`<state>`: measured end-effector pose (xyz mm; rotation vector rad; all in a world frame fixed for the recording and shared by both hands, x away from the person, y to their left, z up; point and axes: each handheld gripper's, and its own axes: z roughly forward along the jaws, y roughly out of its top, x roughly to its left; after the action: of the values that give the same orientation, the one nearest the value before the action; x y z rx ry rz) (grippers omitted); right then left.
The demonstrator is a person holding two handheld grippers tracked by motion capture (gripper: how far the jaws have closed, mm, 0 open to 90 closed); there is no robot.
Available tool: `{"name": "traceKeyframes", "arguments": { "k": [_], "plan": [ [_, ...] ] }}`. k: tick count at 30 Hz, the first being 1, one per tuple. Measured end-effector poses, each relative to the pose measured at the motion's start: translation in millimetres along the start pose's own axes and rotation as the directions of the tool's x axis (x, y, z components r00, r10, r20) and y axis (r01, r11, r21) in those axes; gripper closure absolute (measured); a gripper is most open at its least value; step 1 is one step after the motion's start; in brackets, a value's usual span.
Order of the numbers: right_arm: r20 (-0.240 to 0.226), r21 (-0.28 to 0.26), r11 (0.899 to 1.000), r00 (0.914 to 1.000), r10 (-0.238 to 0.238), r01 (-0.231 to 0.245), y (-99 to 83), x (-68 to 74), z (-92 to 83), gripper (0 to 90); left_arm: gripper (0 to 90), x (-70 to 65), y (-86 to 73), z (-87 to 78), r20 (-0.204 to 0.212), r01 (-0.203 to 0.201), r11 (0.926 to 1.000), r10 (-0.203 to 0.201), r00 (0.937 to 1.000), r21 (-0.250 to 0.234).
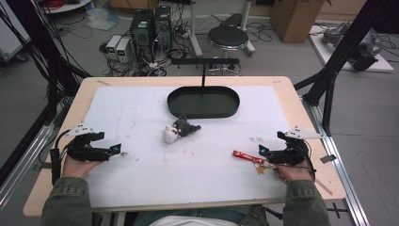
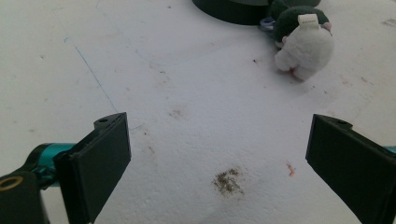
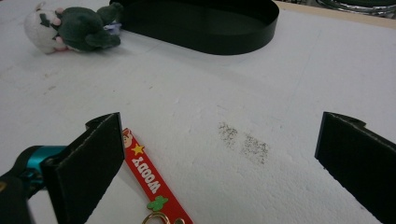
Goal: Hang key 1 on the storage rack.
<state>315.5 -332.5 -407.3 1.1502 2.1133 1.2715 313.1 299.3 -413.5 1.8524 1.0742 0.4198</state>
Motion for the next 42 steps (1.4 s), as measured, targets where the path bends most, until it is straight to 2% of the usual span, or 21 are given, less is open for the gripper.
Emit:
{"name": "traceKeyframes", "arguments": {
  "k": [19,34,42],
  "plan": [
    [-0.009,0.034,0.999,1.0000,0.001,-0.001,-0.9,-0.6,2.3,0.6,6.6,1.0,-0.8,1.8,0.000,0.004,1.0000,-0.004,1.0000,0.005],
    [-0.034,0.071,0.996,0.9980,-0.053,0.056,2.4,8.2,5.9,0.6,6.6,0.6,-1.2,2.1,0.002,-0.001,1.0000,0.001,1.0000,0.010],
    [-0.054,0.073,0.995,0.9963,-0.067,0.070,4.9,14.7,8.2,0.7,6.6,0.2,-1.4,2.7,0.004,-0.002,0.9999,0.002,1.0000,0.011]
  ]
}}
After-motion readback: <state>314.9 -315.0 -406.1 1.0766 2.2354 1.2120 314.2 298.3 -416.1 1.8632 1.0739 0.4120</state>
